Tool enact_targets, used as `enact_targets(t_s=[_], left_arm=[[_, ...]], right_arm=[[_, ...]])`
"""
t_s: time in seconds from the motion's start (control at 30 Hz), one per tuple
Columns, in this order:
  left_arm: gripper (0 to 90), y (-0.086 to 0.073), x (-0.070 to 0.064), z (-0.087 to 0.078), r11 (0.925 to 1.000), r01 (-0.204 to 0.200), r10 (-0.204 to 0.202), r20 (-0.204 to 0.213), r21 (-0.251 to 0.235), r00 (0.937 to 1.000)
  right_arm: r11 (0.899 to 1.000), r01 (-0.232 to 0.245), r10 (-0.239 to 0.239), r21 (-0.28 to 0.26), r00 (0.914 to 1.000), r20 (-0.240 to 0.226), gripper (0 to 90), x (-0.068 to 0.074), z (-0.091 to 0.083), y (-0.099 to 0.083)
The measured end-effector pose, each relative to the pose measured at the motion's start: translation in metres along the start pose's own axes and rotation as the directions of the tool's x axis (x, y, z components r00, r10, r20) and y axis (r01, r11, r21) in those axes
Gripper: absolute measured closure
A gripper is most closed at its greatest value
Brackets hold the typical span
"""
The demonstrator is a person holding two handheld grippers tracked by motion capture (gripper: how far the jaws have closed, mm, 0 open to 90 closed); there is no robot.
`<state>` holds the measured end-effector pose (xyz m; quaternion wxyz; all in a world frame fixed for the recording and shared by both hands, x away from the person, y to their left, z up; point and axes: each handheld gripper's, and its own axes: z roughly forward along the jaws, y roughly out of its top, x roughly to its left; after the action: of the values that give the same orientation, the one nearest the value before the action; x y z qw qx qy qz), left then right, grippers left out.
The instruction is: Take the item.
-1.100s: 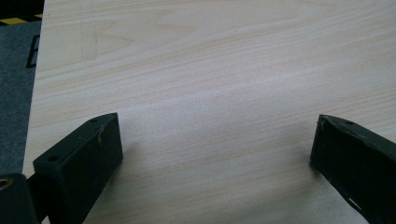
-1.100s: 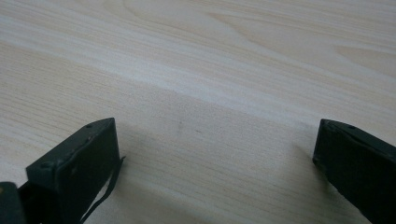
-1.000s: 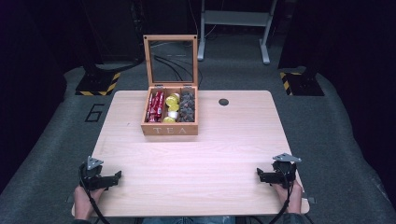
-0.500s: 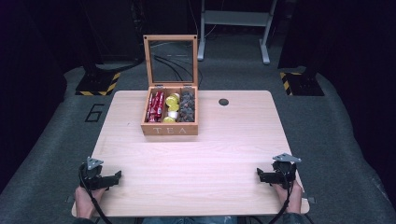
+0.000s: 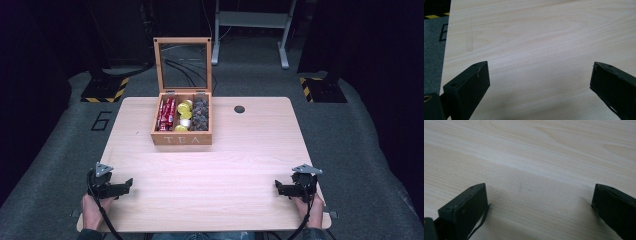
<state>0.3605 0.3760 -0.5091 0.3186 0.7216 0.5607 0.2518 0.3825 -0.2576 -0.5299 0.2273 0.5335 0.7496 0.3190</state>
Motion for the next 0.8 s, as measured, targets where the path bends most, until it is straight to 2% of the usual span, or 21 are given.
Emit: enact_targets(t_s=[0.23, 0.4, 0.63, 0.8], left_arm=[[3.1, 0.013, -0.005, -0.004, 0.9996, -0.027, 0.027, 0.014, -0.004, 0.9996], [3.9, 0.021, -0.007, -0.007, 0.9991, -0.031, 0.032, 0.015, -0.030, 0.9994], [4.6, 0.033, -0.011, -0.008, 0.9979, -0.057, 0.058, 0.028, -0.030, 0.9979], [5.6, 0.042, -0.011, -0.009, 0.9978, -0.054, 0.055, 0.040, -0.038, 0.9977]], right_arm=[[1.000, 0.000, 0.000, 0.000, 1.0000, 0.001, 0.0, 0.000, 0.000, 0.000], [1.000, 0.000, 0.000, 0.000, 1.0000, 0.000, 0.0, 0.000, 0.000, 0.000], [1.000, 0.001, -0.001, 0.000, 1.0000, -0.002, 0.0, 0.000, 0.000, 0.000], [1.000, 0.004, -0.004, 0.000, 1.0000, -0.004, 0.0, 0.000, 0.000, 0.000]])
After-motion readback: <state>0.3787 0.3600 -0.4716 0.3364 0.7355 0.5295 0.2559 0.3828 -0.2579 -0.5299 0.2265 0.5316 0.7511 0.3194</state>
